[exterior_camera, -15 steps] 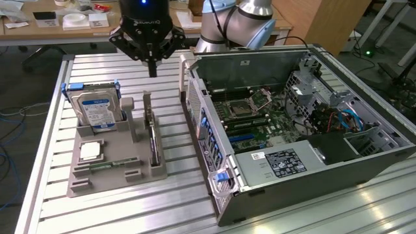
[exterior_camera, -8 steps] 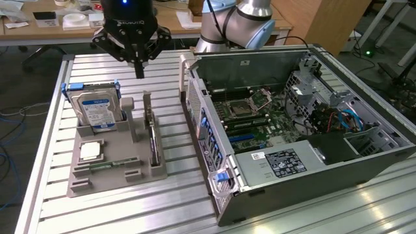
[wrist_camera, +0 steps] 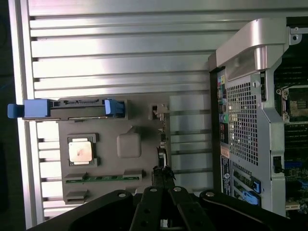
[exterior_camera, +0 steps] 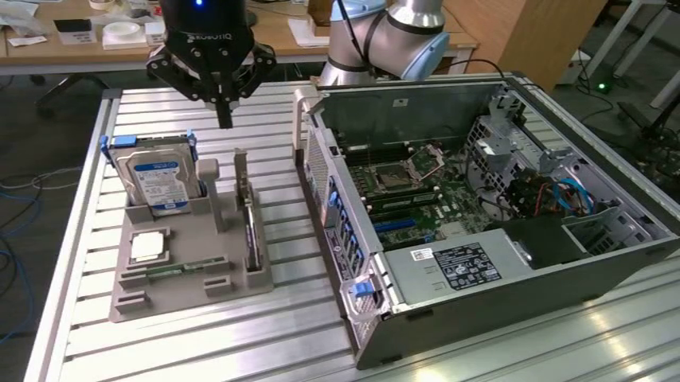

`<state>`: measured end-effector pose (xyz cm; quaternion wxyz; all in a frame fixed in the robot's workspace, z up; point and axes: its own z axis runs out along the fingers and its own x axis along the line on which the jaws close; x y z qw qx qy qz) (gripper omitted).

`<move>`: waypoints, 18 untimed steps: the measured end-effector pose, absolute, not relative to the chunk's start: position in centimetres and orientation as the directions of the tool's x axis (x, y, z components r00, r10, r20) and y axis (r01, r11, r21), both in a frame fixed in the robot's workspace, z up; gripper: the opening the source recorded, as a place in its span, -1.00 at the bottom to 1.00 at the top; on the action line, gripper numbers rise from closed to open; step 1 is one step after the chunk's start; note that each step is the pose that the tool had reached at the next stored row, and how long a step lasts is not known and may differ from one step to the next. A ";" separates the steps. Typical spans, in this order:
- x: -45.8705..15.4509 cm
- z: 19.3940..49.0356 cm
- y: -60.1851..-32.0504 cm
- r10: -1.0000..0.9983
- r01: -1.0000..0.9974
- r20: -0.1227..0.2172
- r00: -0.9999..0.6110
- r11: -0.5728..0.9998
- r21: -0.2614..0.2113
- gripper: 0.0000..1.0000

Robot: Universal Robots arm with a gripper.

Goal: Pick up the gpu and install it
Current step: 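Pick up the gpu and move the gpu toward the slot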

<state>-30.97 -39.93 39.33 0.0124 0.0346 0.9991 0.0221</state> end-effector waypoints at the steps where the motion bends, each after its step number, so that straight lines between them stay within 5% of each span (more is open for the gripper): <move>1: -31.0 39.3 -39.9 0.070 0.069 -0.023 -0.997 0.997 0.045 -0.79; 8: -31.0 39.3 -39.9 0.070 0.069 -0.023 -0.997 0.997 0.045 -0.77; 18: -31.0 39.3 -40.0 0.066 0.065 -0.023 -0.998 0.997 0.045 -0.07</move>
